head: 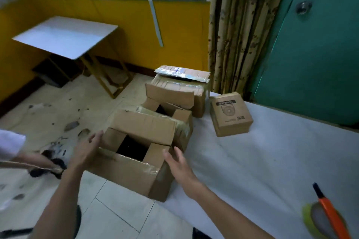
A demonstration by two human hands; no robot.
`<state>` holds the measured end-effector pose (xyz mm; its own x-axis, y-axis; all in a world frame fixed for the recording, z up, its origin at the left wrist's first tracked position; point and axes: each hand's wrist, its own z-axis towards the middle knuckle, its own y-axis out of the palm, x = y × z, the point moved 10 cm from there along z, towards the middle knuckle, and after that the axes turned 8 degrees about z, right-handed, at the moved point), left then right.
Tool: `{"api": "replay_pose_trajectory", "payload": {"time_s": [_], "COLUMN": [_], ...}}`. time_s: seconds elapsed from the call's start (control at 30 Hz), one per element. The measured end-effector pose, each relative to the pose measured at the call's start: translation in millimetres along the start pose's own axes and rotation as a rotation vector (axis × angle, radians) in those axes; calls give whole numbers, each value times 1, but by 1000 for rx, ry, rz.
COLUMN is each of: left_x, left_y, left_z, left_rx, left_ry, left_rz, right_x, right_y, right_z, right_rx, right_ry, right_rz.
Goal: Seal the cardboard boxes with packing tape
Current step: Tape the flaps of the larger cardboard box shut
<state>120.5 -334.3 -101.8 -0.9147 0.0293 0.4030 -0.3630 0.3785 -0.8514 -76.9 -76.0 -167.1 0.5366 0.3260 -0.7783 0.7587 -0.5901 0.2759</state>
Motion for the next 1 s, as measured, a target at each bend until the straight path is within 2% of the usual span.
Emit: {"api": "replay_pose_trajectory", "payload": {"time_s": [0.2,0.33,0.47,0.63,0.83,1.0], "left_x": [10,13,30,81,180,261], "left_y": [23,53,93,159,242,281], "left_z": [-15,-43,-84,-132,-179,-207], "left_rx": [-72,-160,-192,-275,-466,-543], "left_ry": [153,216,227,286,438,538], "left_rz": [22,-15,-163,-229,-253,-247], "right_x": [-5,1,7,12,-4,-14], "right_y": [-13,-54,-109,-194,-313,-387], "right_z": [1,-12,-39,-78,-118,-137], "right_rx": [106,208,317,462,682,787], "right_ry": [-114,-152,-162,-165,-235,-269], "right_rz": [-49,-112,-86,-2,90,125]}}
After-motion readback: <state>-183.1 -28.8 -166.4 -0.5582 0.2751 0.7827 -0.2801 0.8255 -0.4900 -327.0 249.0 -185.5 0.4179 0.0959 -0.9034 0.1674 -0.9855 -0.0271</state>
